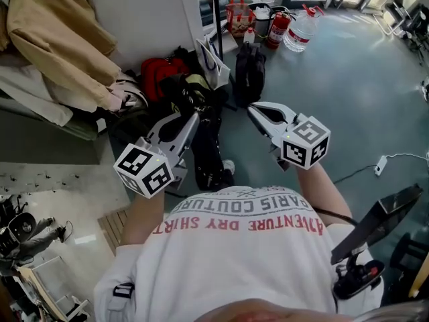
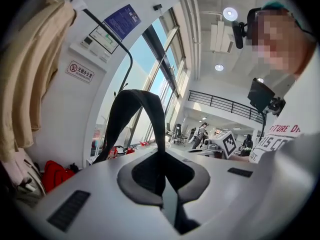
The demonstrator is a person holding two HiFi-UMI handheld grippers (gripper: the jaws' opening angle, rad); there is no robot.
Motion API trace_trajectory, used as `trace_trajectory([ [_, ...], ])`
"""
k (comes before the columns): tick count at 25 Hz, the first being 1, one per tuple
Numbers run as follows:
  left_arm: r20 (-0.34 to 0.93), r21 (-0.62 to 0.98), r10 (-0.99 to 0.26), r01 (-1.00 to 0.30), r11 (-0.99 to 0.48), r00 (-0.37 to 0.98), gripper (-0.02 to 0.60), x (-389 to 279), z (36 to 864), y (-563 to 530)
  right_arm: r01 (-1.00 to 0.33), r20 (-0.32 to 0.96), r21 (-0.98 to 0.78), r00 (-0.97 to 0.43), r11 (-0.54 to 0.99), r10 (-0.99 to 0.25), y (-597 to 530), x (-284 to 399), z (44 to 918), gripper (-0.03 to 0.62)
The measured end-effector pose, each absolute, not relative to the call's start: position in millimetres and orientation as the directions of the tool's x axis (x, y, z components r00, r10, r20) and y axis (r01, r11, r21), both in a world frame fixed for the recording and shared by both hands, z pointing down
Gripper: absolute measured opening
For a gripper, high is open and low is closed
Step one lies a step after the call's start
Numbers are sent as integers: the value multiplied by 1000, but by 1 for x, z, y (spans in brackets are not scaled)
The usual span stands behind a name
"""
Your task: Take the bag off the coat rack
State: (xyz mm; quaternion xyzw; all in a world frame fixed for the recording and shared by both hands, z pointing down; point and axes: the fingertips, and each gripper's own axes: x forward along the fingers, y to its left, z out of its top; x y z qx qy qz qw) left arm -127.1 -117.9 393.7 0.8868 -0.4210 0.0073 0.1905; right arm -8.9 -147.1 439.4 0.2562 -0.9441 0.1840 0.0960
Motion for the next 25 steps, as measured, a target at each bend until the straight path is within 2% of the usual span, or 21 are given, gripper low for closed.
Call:
trace_trajectory([
  [9,120,339,-812,-793,-507,571,11,-98,366,52,-463,259,-254,-878,849,-402,37,33,407,2],
  [19,157,361,-751,-745,-561,641,11,-61,369,89,-467,196,-249,-882,848,-428,58,40,380,2],
  [25,141,333,-726,-723,-605,673,11,-50,353,146,-484,190,-229,-873,845,-448,117,40,368,2],
])
